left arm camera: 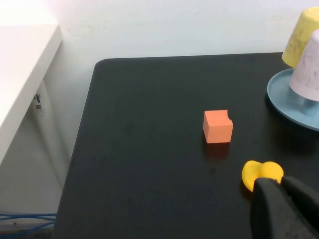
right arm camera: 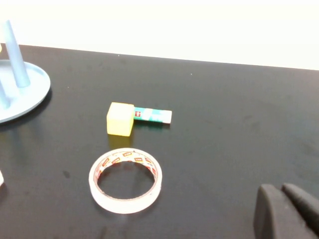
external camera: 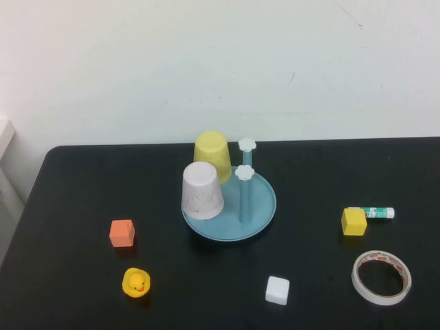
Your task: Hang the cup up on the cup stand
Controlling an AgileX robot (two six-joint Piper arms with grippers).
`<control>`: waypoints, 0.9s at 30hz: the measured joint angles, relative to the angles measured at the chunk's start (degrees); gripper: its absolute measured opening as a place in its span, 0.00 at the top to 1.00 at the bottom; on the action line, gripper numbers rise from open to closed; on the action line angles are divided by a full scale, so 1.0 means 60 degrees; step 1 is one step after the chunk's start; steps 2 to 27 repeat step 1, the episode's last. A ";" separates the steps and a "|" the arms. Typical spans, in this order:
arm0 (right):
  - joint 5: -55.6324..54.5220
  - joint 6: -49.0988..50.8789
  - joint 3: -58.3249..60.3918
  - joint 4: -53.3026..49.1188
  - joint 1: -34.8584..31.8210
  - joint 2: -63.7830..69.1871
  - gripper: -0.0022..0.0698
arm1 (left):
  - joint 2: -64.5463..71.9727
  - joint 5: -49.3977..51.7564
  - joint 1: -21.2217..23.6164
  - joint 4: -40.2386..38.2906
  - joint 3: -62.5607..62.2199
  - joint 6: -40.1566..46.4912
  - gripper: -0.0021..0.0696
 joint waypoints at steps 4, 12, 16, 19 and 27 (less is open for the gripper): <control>0.0000 0.0000 0.0000 0.0000 0.0000 0.0000 0.97 | 0.0000 0.0000 0.0000 0.0000 0.0000 0.0000 0.97; 0.0000 0.0000 0.0000 0.0000 0.0000 0.0000 0.97 | 0.0000 0.0000 0.0000 0.0000 0.0000 0.0000 0.97; 0.0000 0.0000 0.0000 0.0000 0.0000 0.0000 0.97 | 0.0000 0.0000 0.0000 0.0000 0.0000 0.0000 0.97; 0.0000 0.0000 0.0000 0.0000 0.0000 0.0000 0.97 | 0.0000 0.0000 0.0000 0.0000 0.0000 0.0000 0.97; 0.0000 0.0000 0.0000 0.0000 0.0000 0.0000 0.97 | 0.0000 0.0000 0.0000 0.0000 0.0000 0.0000 0.97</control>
